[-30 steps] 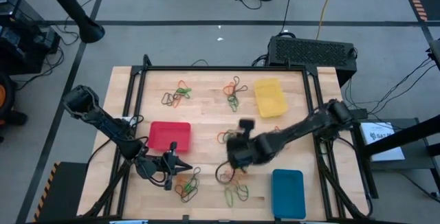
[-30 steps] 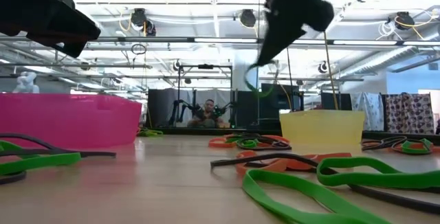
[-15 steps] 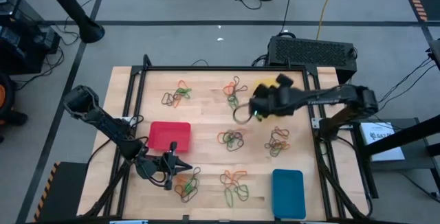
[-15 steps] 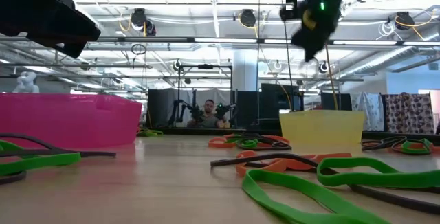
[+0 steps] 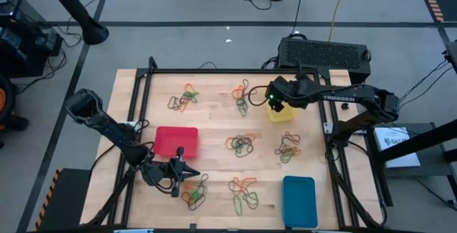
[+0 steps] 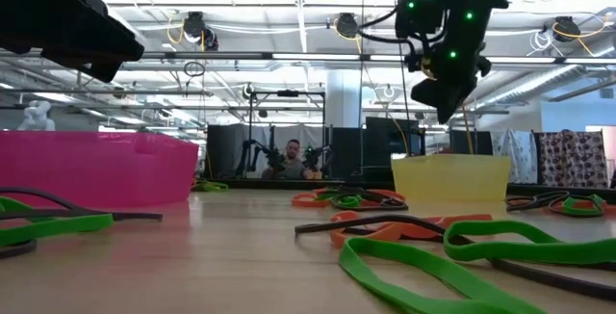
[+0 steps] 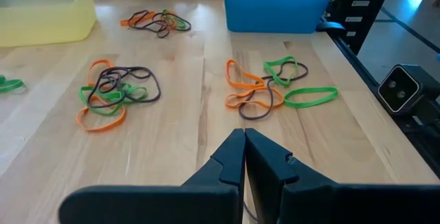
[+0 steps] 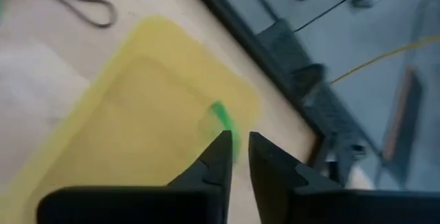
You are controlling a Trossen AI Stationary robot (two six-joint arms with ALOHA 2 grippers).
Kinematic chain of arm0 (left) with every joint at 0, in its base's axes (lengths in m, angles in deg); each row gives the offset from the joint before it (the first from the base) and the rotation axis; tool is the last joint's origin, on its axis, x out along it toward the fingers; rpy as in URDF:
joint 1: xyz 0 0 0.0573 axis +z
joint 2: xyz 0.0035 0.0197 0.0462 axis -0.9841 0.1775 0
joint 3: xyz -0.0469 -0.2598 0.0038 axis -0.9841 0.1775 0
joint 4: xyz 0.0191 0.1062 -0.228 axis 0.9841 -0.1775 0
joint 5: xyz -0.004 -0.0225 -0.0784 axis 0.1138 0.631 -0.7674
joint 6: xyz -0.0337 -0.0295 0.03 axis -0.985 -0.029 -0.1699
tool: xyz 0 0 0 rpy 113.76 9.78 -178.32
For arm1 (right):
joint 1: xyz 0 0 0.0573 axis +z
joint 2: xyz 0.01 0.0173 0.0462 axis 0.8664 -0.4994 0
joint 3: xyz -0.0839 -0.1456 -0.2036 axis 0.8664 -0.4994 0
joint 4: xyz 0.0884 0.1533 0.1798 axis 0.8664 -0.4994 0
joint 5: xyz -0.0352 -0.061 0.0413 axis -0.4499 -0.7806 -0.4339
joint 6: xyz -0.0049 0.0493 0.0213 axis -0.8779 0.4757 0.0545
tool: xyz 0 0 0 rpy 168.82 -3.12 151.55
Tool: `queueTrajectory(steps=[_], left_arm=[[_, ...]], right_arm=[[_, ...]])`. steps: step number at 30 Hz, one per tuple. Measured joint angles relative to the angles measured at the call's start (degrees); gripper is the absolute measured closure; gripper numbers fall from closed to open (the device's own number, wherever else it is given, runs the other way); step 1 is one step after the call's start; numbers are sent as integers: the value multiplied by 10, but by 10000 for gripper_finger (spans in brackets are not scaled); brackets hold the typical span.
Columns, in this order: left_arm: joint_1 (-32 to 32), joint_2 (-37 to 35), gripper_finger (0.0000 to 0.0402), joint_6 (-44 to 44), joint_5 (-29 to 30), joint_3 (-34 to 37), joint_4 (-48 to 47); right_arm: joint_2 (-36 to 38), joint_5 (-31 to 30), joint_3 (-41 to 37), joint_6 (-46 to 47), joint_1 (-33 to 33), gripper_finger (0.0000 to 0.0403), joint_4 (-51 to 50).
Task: Sort rubber bands into baskets
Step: Put the green rubber band into the yellow bin
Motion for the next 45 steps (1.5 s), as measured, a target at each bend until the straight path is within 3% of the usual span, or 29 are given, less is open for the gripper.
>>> queueTrajectory(steps=[10,13,18,21,28,32,36,45], left_arm=[[0,0,385,0,-1,0,-9],[0,0,385,0,-1,1,-11],[0,0,385,-1,-2,1,-10],[0,0,385,-1,-2,1,-10],[0,0,385,0,-3,1,-10],[0,0,385,0,0,1,-10],[0,0,385,1,3,1,-10],[0,0,385,4,4,1,-10]], right_arm=[[-1,38,2,3,-3,285,5],[-1,124,15,-4,0,269,1],[-1,347,36,41,19,259,-2],[-1,413,36,75,65,259,-12],[-1,415,36,143,196,259,2],[-6,364,36,155,249,259,82],[-28,321,36,112,284,259,185],[-111,327,36,-17,326,259,316]])
